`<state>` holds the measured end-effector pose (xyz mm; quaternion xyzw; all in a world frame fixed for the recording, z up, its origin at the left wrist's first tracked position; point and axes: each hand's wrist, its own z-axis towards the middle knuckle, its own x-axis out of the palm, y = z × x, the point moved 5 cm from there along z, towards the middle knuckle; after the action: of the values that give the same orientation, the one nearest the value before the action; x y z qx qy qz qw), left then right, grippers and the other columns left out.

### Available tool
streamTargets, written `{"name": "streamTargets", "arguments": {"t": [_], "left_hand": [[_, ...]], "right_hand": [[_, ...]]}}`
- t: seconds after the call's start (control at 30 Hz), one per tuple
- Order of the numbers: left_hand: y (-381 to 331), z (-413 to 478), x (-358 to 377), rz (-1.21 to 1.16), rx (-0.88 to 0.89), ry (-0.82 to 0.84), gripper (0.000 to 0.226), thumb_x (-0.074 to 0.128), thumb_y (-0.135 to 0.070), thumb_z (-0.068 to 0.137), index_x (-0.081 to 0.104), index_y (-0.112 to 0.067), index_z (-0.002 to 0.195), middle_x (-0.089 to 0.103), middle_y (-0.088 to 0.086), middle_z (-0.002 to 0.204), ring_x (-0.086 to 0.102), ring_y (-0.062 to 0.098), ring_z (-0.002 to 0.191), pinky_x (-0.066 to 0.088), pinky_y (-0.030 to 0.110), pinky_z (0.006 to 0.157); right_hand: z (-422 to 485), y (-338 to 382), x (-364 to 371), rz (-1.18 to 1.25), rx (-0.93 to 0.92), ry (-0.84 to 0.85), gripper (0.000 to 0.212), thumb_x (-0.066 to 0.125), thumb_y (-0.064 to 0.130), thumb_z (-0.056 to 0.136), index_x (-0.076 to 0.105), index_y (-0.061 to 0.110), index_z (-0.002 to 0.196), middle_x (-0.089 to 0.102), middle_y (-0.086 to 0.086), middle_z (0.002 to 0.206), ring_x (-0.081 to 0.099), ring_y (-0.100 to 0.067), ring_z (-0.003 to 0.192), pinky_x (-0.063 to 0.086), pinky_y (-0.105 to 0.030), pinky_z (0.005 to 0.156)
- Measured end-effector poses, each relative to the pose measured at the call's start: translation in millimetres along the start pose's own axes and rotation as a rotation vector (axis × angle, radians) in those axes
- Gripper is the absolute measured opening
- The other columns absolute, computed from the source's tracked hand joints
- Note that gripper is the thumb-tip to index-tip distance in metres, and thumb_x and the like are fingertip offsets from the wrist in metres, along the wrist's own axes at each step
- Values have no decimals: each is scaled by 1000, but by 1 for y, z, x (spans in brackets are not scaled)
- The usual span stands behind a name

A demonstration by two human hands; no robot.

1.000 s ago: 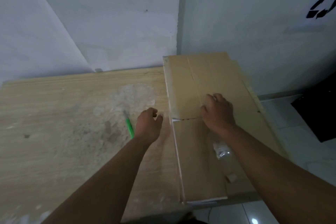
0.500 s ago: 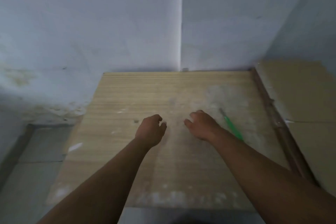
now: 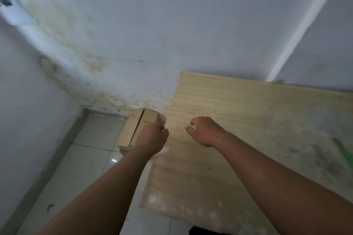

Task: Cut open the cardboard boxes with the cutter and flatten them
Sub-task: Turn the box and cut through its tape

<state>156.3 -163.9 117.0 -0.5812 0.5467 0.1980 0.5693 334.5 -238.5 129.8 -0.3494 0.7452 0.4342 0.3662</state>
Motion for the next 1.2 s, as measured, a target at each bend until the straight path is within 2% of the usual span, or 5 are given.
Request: {"name": "streamTargets", "arguments": {"t": [0.13,0.27,0.7,0.9,1.2], "left_hand": [[66,13,-26,-12,-87,20,22,58,-34,101,69,-16,102,70,3,95,64,19,85,50,29,70],[139,28,-47,-28,-139,18,25,58,-40,101,69,-19,109,69,-1,98,64,16,87,58,35,82],[361,129,-75,66,39,270,35,56,-33,104,59,-16,135,70,6,123,66,19,104,57,39,93],[412,188,-24,49,56,330,36,58,-31,102,59,-14,135,70,9,123,66,26,108,56,41,93],[513,281,139,152,67,392,52,64,-30,100,47,-18,147,61,11,136,59,27,121,50,41,99]], "right_hand": [[41,66,20,-66,-77,64,46,41,47,101,61,13,124,61,-10,126,59,-29,110,51,-42,91],[74,123,57,-112,-65,139,38,41,45,102,61,13,110,62,-10,113,60,-28,96,48,-35,77],[159,230,228,134,238,219,41,42,37,103,57,10,129,58,-12,128,56,-26,112,49,-35,94],[214,213,292,135,296,268,53,39,40,104,39,13,148,39,-19,147,46,-33,130,44,-37,104],[320,138,451,97,283,233,56,41,37,102,26,24,154,31,-15,147,35,-33,133,44,-45,104]]}}
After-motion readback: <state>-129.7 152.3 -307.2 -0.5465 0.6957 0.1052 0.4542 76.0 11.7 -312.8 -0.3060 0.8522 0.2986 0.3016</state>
